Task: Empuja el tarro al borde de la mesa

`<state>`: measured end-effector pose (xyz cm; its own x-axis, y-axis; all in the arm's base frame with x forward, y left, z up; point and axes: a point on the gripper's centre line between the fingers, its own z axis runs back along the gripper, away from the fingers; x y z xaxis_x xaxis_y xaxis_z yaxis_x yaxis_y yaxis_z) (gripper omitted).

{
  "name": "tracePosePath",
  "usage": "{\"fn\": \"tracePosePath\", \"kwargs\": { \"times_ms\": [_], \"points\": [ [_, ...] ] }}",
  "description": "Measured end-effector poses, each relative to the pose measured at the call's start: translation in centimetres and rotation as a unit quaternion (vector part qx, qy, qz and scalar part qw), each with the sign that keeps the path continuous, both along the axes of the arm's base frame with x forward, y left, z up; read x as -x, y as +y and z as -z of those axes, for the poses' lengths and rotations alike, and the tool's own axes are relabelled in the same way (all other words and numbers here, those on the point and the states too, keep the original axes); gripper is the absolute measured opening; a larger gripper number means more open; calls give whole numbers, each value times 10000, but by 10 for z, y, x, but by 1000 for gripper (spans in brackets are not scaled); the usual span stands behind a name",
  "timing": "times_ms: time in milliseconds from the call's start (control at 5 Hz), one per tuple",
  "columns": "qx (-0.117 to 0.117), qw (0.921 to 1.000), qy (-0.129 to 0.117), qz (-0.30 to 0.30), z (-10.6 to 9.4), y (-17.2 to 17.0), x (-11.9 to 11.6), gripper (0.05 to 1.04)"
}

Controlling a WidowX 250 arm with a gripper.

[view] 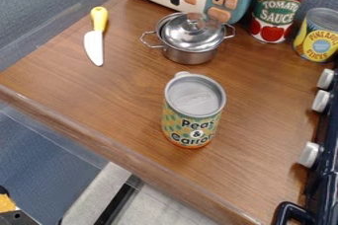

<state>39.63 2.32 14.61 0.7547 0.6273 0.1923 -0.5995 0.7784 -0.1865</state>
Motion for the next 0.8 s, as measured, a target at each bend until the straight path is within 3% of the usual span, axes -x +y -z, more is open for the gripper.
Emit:
{"fn": "tracePosePath", "kwargs": {
  "times_ms": [200,400,600,800],
  "points": [
    [38,9998,205,-4,15,-1,1,1001],
    [138,9996,255,37,21,-4,3,1001],
    [20,10000,1,-8,3,-5,13,1001],
    [83,9991,-343,-230,-23,-10,32,1001]
  ]
}}
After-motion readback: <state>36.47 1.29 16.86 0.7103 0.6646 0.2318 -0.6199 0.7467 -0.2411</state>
